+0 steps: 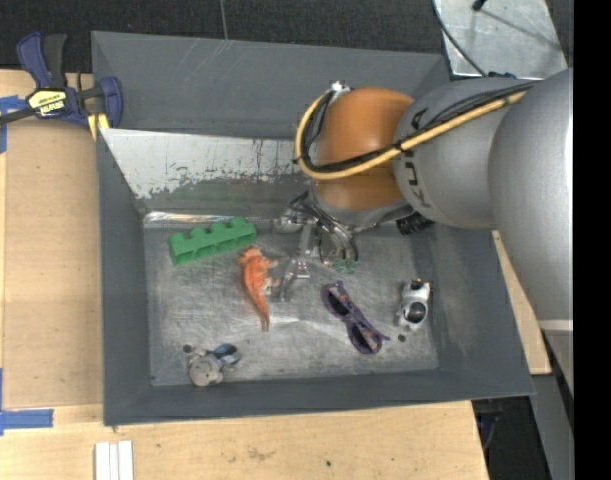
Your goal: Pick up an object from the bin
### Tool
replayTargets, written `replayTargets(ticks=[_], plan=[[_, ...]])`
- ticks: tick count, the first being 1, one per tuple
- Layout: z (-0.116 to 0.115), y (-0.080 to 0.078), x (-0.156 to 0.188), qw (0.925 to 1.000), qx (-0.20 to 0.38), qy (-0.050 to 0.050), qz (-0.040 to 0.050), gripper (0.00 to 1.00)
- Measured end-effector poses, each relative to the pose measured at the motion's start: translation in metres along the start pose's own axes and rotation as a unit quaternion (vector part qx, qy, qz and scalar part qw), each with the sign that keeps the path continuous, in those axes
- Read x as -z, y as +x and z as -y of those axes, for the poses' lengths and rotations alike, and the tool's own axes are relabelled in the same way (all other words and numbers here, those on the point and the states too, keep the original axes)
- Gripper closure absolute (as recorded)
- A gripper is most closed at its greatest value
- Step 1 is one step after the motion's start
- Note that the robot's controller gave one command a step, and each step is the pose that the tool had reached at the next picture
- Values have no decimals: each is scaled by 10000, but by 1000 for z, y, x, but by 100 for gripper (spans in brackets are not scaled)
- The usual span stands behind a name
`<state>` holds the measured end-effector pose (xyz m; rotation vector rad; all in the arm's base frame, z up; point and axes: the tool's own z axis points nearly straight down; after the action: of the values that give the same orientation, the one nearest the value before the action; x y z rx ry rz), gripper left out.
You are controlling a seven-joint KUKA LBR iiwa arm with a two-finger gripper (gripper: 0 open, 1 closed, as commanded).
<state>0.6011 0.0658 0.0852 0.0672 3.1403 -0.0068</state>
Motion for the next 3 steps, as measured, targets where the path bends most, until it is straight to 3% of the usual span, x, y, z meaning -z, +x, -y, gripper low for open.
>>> replayTargets(ticks=[1, 2, 3], plan=[[-47, 28, -9, 9990, -442, -21, 31, 0], [-54, 37, 0, 9946, -1036, -28, 14, 100], [-43, 32, 4, 9924, -1231, -30, 20, 100]])
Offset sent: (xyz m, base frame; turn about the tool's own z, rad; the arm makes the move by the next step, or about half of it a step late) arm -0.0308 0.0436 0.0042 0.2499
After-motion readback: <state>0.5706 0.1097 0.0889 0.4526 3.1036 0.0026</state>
